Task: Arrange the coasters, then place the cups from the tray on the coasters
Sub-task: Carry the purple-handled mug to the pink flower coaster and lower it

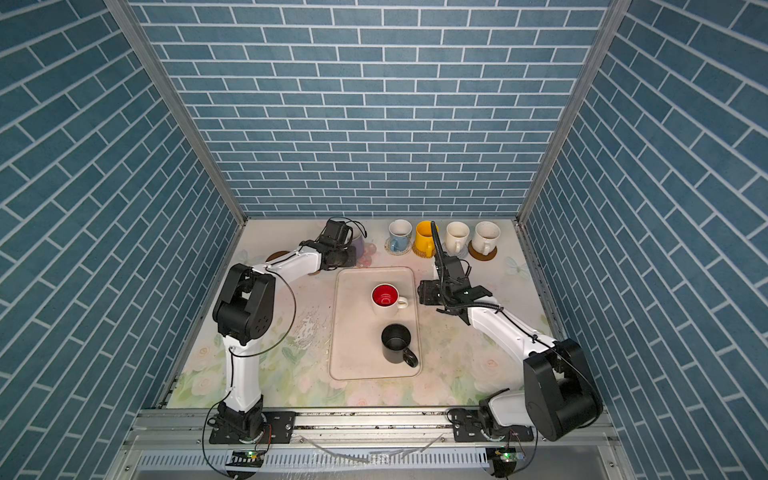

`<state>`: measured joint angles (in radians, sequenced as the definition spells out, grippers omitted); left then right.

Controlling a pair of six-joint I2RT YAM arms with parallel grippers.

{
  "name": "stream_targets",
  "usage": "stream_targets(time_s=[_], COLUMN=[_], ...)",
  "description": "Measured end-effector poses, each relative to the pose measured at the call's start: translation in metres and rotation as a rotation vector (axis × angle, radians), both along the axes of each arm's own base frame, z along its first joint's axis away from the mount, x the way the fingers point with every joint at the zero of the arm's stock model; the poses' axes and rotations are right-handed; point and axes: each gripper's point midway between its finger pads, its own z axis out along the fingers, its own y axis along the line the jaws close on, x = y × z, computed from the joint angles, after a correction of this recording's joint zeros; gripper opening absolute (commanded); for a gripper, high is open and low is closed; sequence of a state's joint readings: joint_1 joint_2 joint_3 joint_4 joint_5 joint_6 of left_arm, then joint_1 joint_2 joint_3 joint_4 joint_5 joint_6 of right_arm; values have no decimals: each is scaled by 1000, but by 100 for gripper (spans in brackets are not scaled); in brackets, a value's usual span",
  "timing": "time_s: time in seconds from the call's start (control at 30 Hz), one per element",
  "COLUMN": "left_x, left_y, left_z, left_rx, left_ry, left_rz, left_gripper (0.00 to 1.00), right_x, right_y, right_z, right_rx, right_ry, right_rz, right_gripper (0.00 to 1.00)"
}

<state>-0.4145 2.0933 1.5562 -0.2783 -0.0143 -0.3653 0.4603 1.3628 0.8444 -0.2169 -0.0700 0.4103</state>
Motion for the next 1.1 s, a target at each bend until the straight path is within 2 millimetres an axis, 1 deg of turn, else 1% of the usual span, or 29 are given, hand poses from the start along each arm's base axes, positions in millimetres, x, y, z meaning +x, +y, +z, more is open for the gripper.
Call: stream_targets(time_s=[0.23,0.43,0.57,0.67,0.73,1.0,1.1], left_x=[5,5,4,4,5,2,-1], left_y=[-4,-4,-4,-4,-4,0,2], left_z=[-1,-2,-3,-3,-3,-11,-15], left_rx=[-9,-8,-9,-10,-14,-1,6], left_ry=[-5,-4,-1,-1,-2,9,13], left_rz=[-7,-7,-5,-3,3,19,25], left_gripper=[0,0,14,29,38,52,60], right_x=[1,1,1,1,1,1,1], right_y=[-1,-2,-2,-2,-2,-3,-2], right_z=[-3,-3,-3,-2,-2,7,11], right_rx=[-3,-5,-6,-5,-6,5,11], right_ry=[6,6,5,4,2,-19,-28], right_rz=[-3,-5,-6,-6,-7,-8,-6], right_gripper=[63,63,63,63,63,63,63])
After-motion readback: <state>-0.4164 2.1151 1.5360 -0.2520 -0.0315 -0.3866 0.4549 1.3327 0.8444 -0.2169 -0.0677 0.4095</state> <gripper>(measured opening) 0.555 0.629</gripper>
